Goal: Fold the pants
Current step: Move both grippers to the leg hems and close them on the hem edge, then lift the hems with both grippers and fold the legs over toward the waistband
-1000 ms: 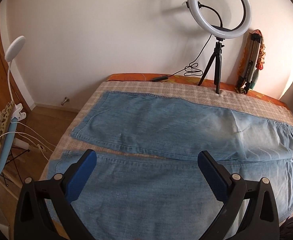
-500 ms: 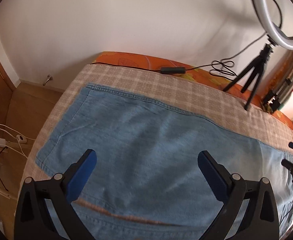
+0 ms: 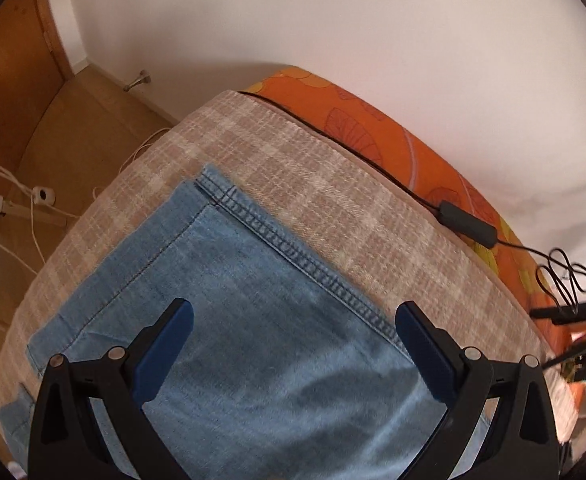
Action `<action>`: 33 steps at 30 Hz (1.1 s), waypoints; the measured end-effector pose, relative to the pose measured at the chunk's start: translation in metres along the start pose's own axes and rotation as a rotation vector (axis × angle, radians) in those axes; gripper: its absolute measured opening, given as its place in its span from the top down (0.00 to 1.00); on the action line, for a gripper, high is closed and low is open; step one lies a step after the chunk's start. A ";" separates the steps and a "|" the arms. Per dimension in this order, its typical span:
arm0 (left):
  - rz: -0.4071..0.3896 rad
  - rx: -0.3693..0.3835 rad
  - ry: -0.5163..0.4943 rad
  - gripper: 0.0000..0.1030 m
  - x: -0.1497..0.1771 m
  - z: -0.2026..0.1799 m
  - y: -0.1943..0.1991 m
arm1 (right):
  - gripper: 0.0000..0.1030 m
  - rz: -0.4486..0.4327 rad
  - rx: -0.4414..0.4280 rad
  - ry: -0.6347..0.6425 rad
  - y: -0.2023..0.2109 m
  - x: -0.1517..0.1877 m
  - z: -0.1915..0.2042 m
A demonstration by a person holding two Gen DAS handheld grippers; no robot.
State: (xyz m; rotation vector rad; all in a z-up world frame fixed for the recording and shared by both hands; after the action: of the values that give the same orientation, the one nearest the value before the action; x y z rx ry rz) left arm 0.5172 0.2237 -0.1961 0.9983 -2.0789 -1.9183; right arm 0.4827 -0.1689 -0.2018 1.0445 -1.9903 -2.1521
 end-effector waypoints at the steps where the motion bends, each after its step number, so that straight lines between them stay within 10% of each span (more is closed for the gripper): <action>1: -0.001 -0.020 0.027 0.00 -0.002 0.000 -0.005 | 0.03 0.001 -0.005 0.002 -0.001 0.001 0.000; 17: -0.109 -0.252 0.260 0.07 0.005 -0.014 -0.034 | 0.17 -0.006 -0.083 0.037 -0.010 -0.002 0.005; 22: -0.169 -0.249 0.237 0.43 0.008 -0.020 -0.026 | 0.37 -0.014 -0.100 0.052 -0.005 -0.001 0.014; 27: -0.198 -0.225 0.248 0.80 0.006 -0.014 -0.020 | 0.83 -0.018 -0.118 0.055 0.002 -0.001 0.023; 33: -0.196 -0.102 0.245 0.97 0.004 0.001 -0.016 | 0.91 -0.053 -0.088 0.068 0.017 0.001 0.031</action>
State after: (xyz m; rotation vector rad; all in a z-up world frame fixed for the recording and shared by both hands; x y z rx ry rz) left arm 0.5195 0.2229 -0.2125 1.3792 -1.7902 -1.8550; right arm 0.4601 -0.1452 -0.1881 1.1530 -1.8420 -2.1768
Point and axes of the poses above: each gripper's, at about its wrist camera, not at the fingertips, and y roughly against the way its jaws point, z to its left, x to its underside, the point moved 2 cm from there along -y, roughly the way its jaws point, and after that the axes turned 2 degrees about y, right-handed, at the moved point
